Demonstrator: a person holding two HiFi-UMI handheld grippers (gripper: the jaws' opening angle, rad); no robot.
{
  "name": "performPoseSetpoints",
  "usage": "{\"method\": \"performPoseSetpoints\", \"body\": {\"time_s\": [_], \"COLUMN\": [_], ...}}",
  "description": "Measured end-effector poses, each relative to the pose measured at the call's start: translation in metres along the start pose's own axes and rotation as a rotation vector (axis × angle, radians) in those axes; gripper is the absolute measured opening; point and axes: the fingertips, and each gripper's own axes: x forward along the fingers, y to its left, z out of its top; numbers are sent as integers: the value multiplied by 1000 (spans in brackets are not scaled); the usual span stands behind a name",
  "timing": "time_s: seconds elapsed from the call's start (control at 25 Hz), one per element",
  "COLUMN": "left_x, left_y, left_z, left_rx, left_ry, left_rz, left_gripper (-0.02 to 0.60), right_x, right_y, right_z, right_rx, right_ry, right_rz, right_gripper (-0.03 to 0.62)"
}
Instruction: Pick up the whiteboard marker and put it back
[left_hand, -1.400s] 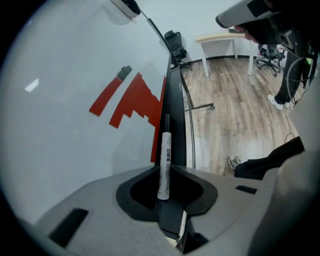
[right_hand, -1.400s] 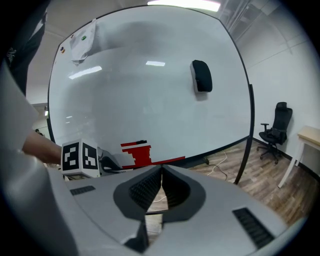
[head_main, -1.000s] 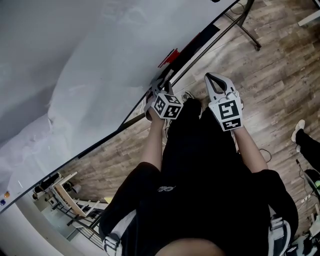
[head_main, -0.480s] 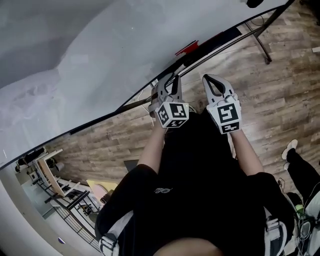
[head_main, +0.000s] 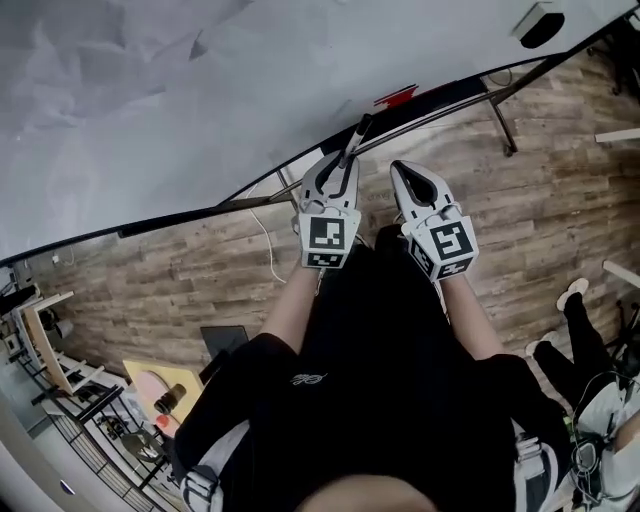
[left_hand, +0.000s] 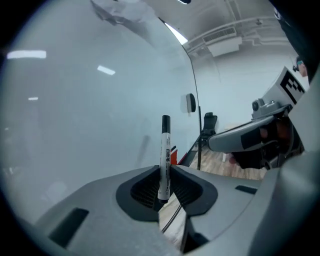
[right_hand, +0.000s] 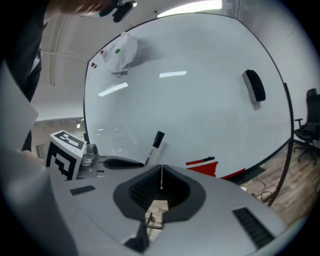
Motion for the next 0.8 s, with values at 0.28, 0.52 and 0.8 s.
{"method": "performPoseSetpoints", "body": {"time_s": [0.28, 0.52, 0.8], "left_x": [-42, -50, -55], "left_y": [-11, -19, -46], "left_z": [37, 39, 49], "left_rx": [-155, -181, -171], "left_ry": [-243, -303, -318], "left_rz": [-132, -200, -280], "left_gripper": [67, 67, 67], "right_x": [-18, -32, -61], "right_y": [48, 50, 42], "right_z": [25, 25, 23], "right_rx": [-41, -67, -4], "right_ry": [-47, -36, -47], "right_rz": [73, 8, -54], "right_gripper": [3, 4, 5]}}
